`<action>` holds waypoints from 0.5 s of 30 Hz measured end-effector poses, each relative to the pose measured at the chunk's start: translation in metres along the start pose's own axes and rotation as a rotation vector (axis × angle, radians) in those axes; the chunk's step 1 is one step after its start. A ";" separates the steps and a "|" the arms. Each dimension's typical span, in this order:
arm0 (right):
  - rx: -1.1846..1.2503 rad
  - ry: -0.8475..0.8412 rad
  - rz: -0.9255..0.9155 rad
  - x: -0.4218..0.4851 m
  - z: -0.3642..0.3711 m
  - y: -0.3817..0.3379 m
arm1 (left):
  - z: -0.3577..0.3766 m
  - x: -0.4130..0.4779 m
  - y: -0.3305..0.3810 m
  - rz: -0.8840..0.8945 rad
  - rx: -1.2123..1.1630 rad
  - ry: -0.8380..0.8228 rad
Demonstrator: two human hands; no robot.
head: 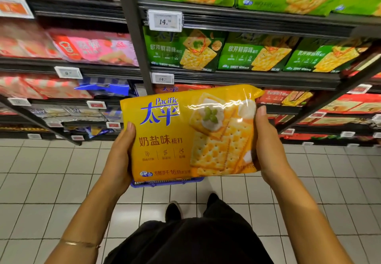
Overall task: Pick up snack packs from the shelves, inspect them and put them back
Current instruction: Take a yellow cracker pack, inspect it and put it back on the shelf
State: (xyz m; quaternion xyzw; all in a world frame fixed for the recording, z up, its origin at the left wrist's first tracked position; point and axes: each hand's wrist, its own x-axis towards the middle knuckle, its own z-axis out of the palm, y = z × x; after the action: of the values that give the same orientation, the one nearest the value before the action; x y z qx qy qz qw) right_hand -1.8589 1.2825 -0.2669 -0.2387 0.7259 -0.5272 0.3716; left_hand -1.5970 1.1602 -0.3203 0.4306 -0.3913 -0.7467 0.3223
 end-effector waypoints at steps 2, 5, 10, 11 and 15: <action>-0.012 0.005 0.007 0.002 0.002 -0.004 | 0.000 -0.001 0.007 0.028 0.020 0.006; -0.006 -0.009 -0.043 0.005 0.003 -0.018 | 0.004 -0.001 0.025 0.074 0.031 0.012; 0.106 -0.052 -0.247 0.010 0.003 -0.064 | 0.021 0.002 0.083 0.251 0.099 -0.043; 0.139 -0.050 -0.295 0.012 0.003 -0.075 | 0.024 0.003 0.095 0.300 0.122 -0.056; 0.213 -0.029 -0.463 0.017 0.002 -0.125 | 0.042 0.008 0.150 0.518 0.130 -0.096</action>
State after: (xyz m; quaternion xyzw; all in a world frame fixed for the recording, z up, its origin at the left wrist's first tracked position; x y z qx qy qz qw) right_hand -1.8736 1.2280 -0.1542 -0.3656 0.5869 -0.6682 0.2745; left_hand -1.6164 1.0938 -0.1808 0.3002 -0.5504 -0.6321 0.4553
